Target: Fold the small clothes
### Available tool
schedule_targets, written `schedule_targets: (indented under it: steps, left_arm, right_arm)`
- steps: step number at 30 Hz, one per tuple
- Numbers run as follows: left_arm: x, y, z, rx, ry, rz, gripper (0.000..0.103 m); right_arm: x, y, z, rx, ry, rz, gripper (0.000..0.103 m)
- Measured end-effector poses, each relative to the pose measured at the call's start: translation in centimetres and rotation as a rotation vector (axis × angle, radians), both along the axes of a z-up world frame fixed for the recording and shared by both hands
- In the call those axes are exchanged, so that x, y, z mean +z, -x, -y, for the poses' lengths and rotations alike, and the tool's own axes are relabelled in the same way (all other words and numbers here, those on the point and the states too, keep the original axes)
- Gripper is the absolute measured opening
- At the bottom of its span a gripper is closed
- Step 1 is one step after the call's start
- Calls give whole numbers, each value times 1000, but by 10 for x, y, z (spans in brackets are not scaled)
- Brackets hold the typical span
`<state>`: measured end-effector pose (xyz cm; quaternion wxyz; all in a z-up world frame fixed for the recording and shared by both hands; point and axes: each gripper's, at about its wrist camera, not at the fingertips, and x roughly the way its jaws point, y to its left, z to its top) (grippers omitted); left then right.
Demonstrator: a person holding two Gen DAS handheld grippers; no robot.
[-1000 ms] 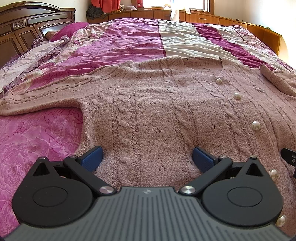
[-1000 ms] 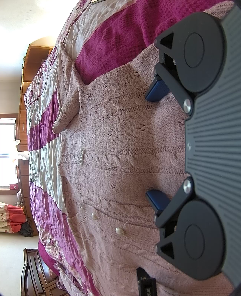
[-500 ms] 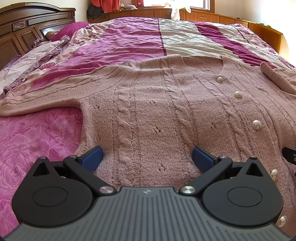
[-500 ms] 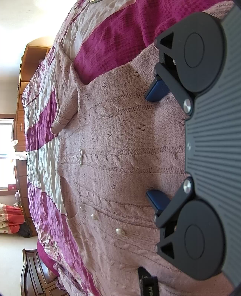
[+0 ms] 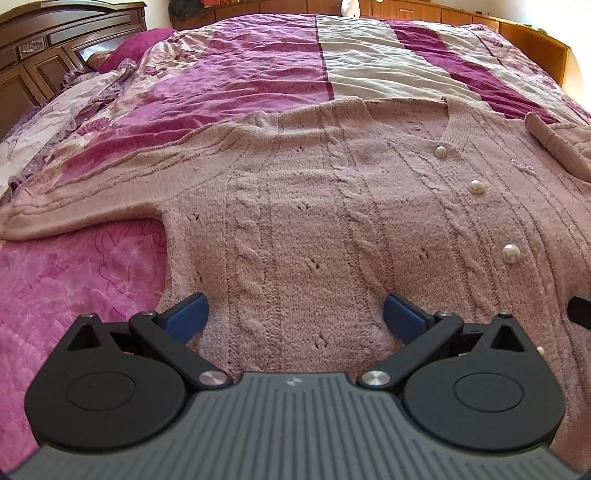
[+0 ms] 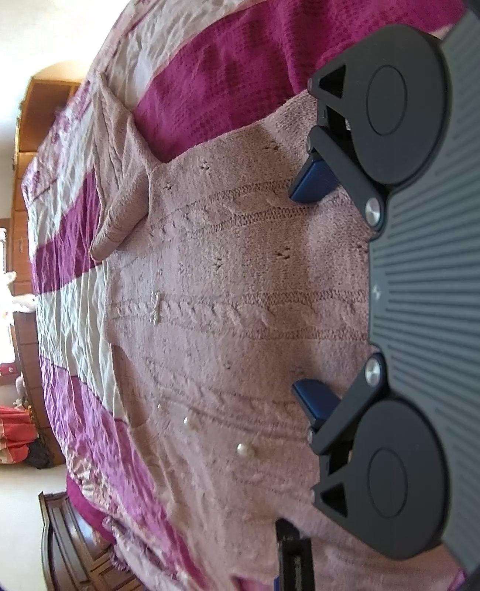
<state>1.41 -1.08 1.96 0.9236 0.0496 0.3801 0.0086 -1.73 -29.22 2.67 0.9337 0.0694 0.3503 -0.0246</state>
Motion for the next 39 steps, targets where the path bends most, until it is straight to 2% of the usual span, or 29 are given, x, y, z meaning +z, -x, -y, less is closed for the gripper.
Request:
schedule_targets:
  steps: [3, 6, 14, 18, 26, 33, 39]
  left_arm:
    - [10, 0, 4, -12, -15, 17, 103]
    - [23, -1, 8, -23, -15, 35, 103]
    - [42, -21, 24, -66, 77, -33, 103]
    - [42, -27, 33, -72, 84, -43, 103]
    - [27, -35, 39, -85, 47, -95, 103]
    - [15, -47, 39, -52, 42, -136, 103]
    - [10, -51, 41, -26, 49, -156, 103]
  right_arm:
    - [12, 1, 10, 35, -82, 8, 103]
    - [28, 1, 26, 22, -151, 29, 103]
    - [57, -15, 85, -21, -217, 112, 103]
    - [53, -36, 125, -96, -280, 121, 103]
    - [37, -91, 188, -208, -236, 97, 103]
    - [23, -127, 229, -264, -280, 106, 103]
    - [13, -171, 254, -291, -277, 95, 103]
